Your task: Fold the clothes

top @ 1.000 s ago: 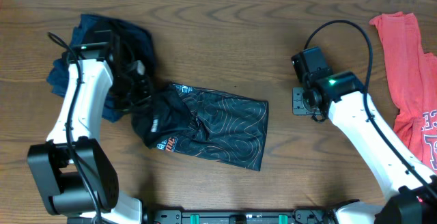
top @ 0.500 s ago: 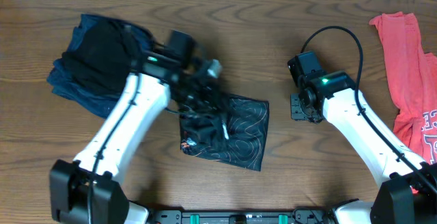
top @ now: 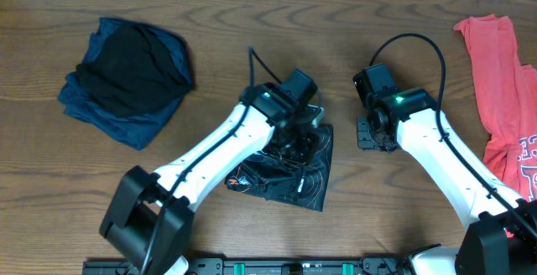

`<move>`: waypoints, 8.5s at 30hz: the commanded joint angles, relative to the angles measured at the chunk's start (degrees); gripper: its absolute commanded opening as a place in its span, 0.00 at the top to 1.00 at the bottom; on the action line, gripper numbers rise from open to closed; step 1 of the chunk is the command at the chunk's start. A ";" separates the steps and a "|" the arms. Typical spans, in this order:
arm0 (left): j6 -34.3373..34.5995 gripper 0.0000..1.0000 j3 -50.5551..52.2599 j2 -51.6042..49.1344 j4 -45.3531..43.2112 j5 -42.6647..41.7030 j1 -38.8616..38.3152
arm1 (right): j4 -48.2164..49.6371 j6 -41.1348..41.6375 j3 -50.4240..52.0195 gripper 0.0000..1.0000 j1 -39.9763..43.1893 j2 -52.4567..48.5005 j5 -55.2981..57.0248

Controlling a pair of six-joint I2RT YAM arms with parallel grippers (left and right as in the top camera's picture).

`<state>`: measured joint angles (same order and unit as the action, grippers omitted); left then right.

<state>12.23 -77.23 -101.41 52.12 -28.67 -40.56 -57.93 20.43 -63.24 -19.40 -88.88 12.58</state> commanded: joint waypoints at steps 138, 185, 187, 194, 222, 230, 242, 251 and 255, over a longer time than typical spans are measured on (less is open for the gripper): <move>-1.64 0.46 0.59 6.84 6.75 12.68 32.76 | -0.85 0.98 0.46 0.87 -20.37 -10.38 -11.98; -1.64 0.47 0.59 6.84 6.97 12.66 32.76 | -7.48 6.75 0.48 0.98 -20.63 -11.52 -14.19; -1.64 0.46 0.59 6.84 6.97 12.66 32.76 | -7.06 6.78 0.48 0.96 -20.63 -11.52 -13.42; -1.70 0.36 0.59 6.84 7.04 10.80 32.33 | -2.80 7.43 0.48 0.80 -20.63 -11.52 -13.44; -23.37 0.20 0.59 -18.16 -11.28 -11.72 29.97 | -3.34 12.68 0.35 0.76 -14.25 1.22 -7.85; -23.39 0.28 0.59 -23.23 -11.10 -20.76 28.17 | -3.32 12.70 0.37 0.76 -14.21 1.22 -7.80; -24.24 0.94 0.61 -23.69 -10.88 -17.07 26.86 | -3.63 12.46 0.37 0.76 -14.19 1.22 -7.58; -19.12 0.94 -3.37 -17.22 -5.25 5.73 29.03 | -5.01 12.28 0.37 0.76 -14.14 1.25 -5.01; -17.90 0.94 -5.25 -10.08 -5.01 13.42 31.43 | -4.94 12.28 0.37 0.76 -13.97 1.25 -5.03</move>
<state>-7.66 -79.68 -117.47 47.00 -27.31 -11.27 -62.92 32.67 -62.81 -34.00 -88.05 6.11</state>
